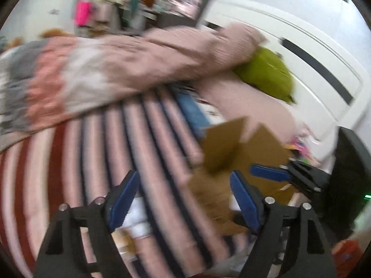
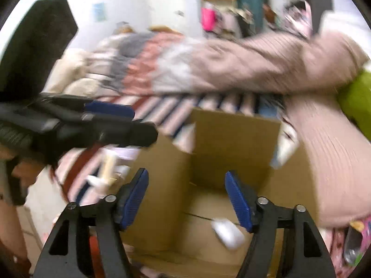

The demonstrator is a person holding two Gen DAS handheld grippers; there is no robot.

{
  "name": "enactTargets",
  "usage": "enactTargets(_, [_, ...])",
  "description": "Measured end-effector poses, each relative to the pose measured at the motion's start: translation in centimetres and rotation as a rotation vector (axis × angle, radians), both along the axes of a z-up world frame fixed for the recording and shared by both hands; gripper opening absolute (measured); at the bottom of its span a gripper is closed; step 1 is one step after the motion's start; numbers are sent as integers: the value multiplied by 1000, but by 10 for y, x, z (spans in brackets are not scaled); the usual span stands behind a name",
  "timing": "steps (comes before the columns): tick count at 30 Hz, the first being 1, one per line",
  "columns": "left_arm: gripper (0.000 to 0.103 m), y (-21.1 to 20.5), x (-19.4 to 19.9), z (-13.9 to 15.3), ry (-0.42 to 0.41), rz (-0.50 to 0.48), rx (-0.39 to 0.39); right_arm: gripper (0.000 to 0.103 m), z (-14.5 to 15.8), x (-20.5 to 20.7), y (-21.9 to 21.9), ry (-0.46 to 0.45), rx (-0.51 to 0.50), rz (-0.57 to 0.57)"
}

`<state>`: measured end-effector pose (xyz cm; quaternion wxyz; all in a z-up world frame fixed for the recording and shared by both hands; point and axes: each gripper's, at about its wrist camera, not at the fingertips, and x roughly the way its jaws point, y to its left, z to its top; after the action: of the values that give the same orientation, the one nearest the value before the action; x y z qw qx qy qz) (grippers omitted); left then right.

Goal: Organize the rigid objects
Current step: 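Carry the earbud case into the cardboard box and open the right gripper, then grasp the white double-round contact lens case with the right gripper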

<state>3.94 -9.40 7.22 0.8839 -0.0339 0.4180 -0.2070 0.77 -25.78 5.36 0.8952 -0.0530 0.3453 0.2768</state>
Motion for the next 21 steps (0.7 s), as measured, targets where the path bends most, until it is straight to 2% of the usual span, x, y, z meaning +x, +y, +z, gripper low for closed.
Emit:
enactTargets(2, [80, 43, -20, -5, -28, 103, 30, 71, 5, -16, 32, -35, 22, 85])
enactTargets(4, [80, 71, -32, -16, -33, 165, 41, 71, 3, -25, 58, -53, 30, 140])
enactTargets(6, [80, 105, -47, -34, -24, 235, 52, 71, -10, -31, 91, -27, 41, 205])
enactTargets(9, [80, 133, -56, -63, -6, 281, 45, 70, -39, -28, 124, 13, 14, 231])
enactTargets(13, [80, 156, -61, -101, 20, 289, -17, 70, -80, -23, 149, 27, -77, 206])
enactTargets(17, [80, 158, -58, -122, 40, 284, -26, 69, -118, -1, 147, 112, -87, 155])
enactTargets(20, [80, 154, -59, -129, 52, 281, -34, 59, -145, 21, 142, 170, -94, 94])
enactTargets(21, [80, 154, -57, -131, 56, 281, -32, 58, -152, 27, 142, 179, -97, 80])
